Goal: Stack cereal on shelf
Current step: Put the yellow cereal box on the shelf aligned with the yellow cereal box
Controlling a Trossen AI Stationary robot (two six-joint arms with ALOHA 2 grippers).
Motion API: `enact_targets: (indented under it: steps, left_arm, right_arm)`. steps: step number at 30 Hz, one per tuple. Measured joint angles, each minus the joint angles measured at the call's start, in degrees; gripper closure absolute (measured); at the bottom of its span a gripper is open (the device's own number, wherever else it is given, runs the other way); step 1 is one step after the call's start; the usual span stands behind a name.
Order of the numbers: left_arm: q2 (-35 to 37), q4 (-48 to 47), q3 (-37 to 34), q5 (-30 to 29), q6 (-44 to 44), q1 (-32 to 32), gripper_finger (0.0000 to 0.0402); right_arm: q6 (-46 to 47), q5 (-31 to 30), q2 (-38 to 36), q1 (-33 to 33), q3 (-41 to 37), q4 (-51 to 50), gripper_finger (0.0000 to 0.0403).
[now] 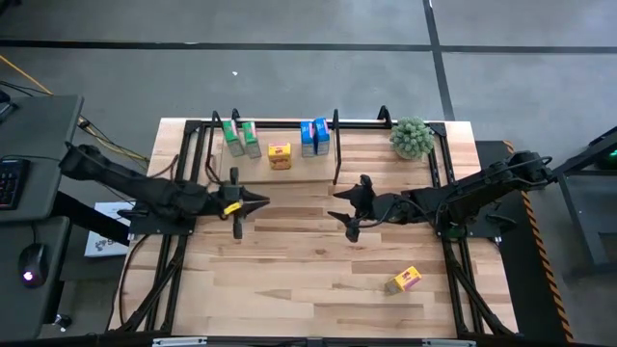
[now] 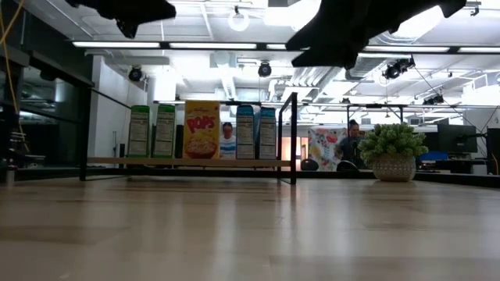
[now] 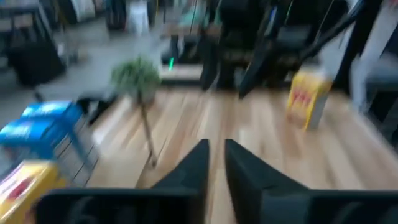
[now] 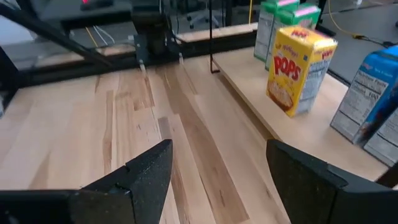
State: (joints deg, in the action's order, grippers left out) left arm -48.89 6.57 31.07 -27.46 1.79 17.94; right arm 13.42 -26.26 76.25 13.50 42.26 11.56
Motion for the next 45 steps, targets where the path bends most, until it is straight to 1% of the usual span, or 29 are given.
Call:
enact_targets:
  steps: [1,3,6,9,13,15,17,19,21,24,28,31,34,37,39,41,45]
  left_arm:
    - [0.26,5.46,-2.38,0.02,-1.4,0.64,0.0384]
    - [0.27,14.69,-5.68,0.13,-4.2,1.74,0.0396]
    - [0.32,22.16,-7.69,0.18,-8.75,3.02,0.0394]
    - [0.53,23.8,-7.44,0.3,-11.06,3.96,0.04]
    - [1.66,23.92,-6.71,0.32,-14.35,5.35,0.0395]
    - [2.15,23.41,-6.73,0.31,-15.48,5.74,0.0395]
    - [2.46,23.36,-6.73,0.17,-15.9,5.9,0.0398]
    - [2.75,22.98,-6.74,-0.43,-15.92,5.89,0.04]
    - [2.85,23.26,-6.76,-0.91,-16.06,5.88,0.0401]
    - [2.85,23.19,-6.76,-1.9,-17.62,5.88,0.0399]
    - [2.85,23.23,-6.76,-2.3,-19.48,5.88,0.0399]
    - [2.85,23.29,-6.76,-2.3,-19.99,5.88,0.0399]
    - [2.85,23.29,-6.76,-2.3,-20.01,5.88,0.0398]
    - [2.85,23.31,-6.76,-2.31,-20.03,5.86,0.0399]
    - [2.85,23.34,-6.76,-2.32,-20.05,5.78,0.0399]
    - [2.85,23.3,-6.76,-2.32,-20.05,5.65,0.0398]
    - [2.85,23.28,-6.76,-2.36,-20.05,5.66,0.0399]
  right_arm:
    - [0.01,0.0,0.0,0.0,0.0,0.78,0.0151]
    - [-0.06,0.0,0.0,0.0,0.0,2.84,0.0151]
    - [-1.0,0.54,0.0,0.02,0.0,6.09,0.0151]
    - [-3.2,2.76,-0.02,0.03,0.0,10.52,0.0151]
    - [-5.2,5.37,-0.02,0.0,0.0,17.16,0.0151]
    - [-2.43,4.5,-0.16,0.02,-0.01,19.24,0.0151]
    - [4.51,5.02,-1.51,0.23,0.47,16.84,0.0151]
    - [11.11,8.72,-3.02,0.83,3.4,8.0,0.0151]
    - [17.62,11.3,-3.84,2.81,7.92,-5.73,0.0151]
    - [27.82,11.68,-3.09,7.52,15.99,-28.9,0.0151]
    - [43.5,12.15,0.28,15.44,27.91,-56.36,0.0151]
    - [53.28,12.45,3.86,21.74,36.55,-72.65,0.0151]
    - [58.21,12.37,8.13,26.91,44.19,-83.71,0.0151]
    - [57.43,13.15,12.72,30.33,49.67,-90.93,0.0151]
    - [51.14,15.99,15.61,31.99,52.21,-93.46,0.0151]
    - [42.22,19.95,18.12,33.05,54.01,-94.36,0.0151]
    - [28.72,25.37,22.23,34.62,54.4,-95.73,0.0151]
